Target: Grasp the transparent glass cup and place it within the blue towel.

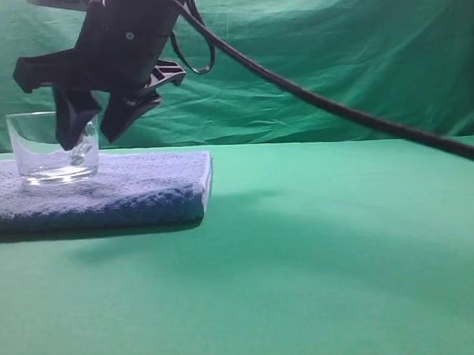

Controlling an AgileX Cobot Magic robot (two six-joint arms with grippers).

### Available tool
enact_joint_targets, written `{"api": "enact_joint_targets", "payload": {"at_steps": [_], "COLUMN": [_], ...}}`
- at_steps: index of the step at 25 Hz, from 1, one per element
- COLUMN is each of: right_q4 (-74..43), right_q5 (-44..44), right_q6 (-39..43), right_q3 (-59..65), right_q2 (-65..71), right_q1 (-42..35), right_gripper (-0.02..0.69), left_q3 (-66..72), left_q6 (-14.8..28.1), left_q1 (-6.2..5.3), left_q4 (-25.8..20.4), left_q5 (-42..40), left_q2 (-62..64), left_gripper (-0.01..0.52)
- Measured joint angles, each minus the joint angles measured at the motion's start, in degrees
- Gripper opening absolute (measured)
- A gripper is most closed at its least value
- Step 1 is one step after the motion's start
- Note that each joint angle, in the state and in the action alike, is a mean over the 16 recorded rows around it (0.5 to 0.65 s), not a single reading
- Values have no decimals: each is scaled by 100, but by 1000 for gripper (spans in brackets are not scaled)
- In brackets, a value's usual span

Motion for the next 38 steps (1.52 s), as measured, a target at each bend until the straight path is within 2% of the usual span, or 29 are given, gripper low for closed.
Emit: {"api": "enact_joint_targets", "payload": {"at_steps": [9,13,20,31,38], "right_q4": [-43,-77,-123,-171,-413], "right_q5": [1465,1854,1842,1146,994], "right_q6": [321,499,720,935,1244], "right_q3": [6,162,1138,3854,5112], "right_q2": [-1548,-2273,-3735,-6410,-7681], "right_q1": [-211,-301,-388,-394,-399], "right_gripper": [111,20,0,0,0], "left_q3": [0,0,0,0,0], "left_q6": [0,0,0,0,0], "left_q1": [0,0,0,0,0], "left_q4": [0,0,0,0,0], "left_q5": [0,0,0,0,0], "left_q2": [0,0,0,0,0], "left_gripper": [0,0,0,0,0]}}
